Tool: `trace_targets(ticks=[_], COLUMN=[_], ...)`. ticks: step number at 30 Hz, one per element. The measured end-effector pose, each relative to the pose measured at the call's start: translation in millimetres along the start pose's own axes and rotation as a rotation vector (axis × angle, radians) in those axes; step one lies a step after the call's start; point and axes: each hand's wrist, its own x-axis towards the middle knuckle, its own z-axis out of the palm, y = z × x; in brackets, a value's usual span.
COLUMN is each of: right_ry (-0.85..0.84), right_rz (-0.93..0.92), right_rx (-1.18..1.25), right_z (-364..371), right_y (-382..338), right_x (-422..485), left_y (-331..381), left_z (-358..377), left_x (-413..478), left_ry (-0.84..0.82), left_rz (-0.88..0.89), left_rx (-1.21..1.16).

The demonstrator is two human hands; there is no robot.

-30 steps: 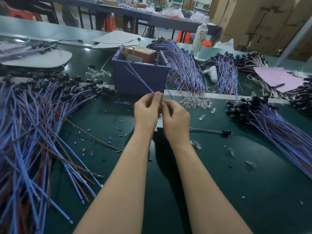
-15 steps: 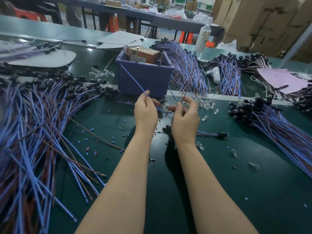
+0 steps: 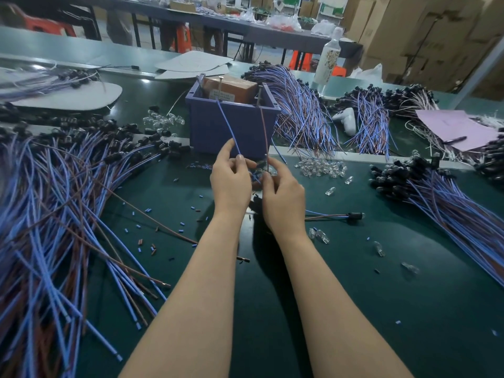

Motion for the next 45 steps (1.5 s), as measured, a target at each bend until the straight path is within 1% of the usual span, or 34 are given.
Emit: trace_targets(ticks=[15, 26, 30, 32, 35, 36, 38, 41, 42, 43, 44, 45], right_ry=[-0.010, -0.034, -0.018, -0.007, -0.021, -0.004, 0.084, 0.299, 0.373, 0.456, 0.551, 0.645], right_rz=[-0.022, -0.025, -0.076, -0.153, -0.252, -0.252, -0.220, -0.209, -0.198, -0.167, -0.115, -0.050], right_rx=[-0.013, 0.021, 0.042, 0.045, -0.040, -0.067, -0.108, -0.153, -0.096, 0.001, 0.115, 0.244], right_z=[4.7, 5.0, -2.2, -12.6, -37.2, -48.5, -76.8, -126.0, -141.5, -156.5, -170.8, -182.5], right_y=[3.8, 2.1, -4.5, -10.8, -16.4, -17.7, -19.6, -21.0, -18.9, -14.6, -9.4, -3.2], right_x=[1.9, 2.0, 2.9, 3.0, 5.8, 7.9, 14.1, 21.0, 22.4, 23.3, 23.3, 23.5], left_y=[1.1, 4.7, 22.7, 37.7, 69.2, 82.5, 109.7, 143.2, 149.8, 151.6, 149.4, 142.9], left_z=[-2.3, -2.1, -1.1, 2.5, 17.2, 25.0, 45.8, 82.1, 92.0, 101.8, 111.3, 119.9], left_x=[9.6, 8.5, 2.3, -0.7, -5.9, -9.8, -20.6, -44.1, -50.7, -54.3, -56.6, -57.9], left_ry=[-0.072, -0.088, -0.133, -0.154, -0.197, -0.231, -0.332, -0.532, -0.560, -0.544, -0.497, -0.454], left_rz=[-0.036, -0.058, 0.018, 0.096, 0.224, 0.273, 0.369, 0.490, 0.512, 0.515, 0.488, 0.414], left_rx=[0.049, 0.062, 0.141, 0.201, 0.255, 0.264, 0.268, 0.221, 0.192, 0.176, 0.193, 0.240])
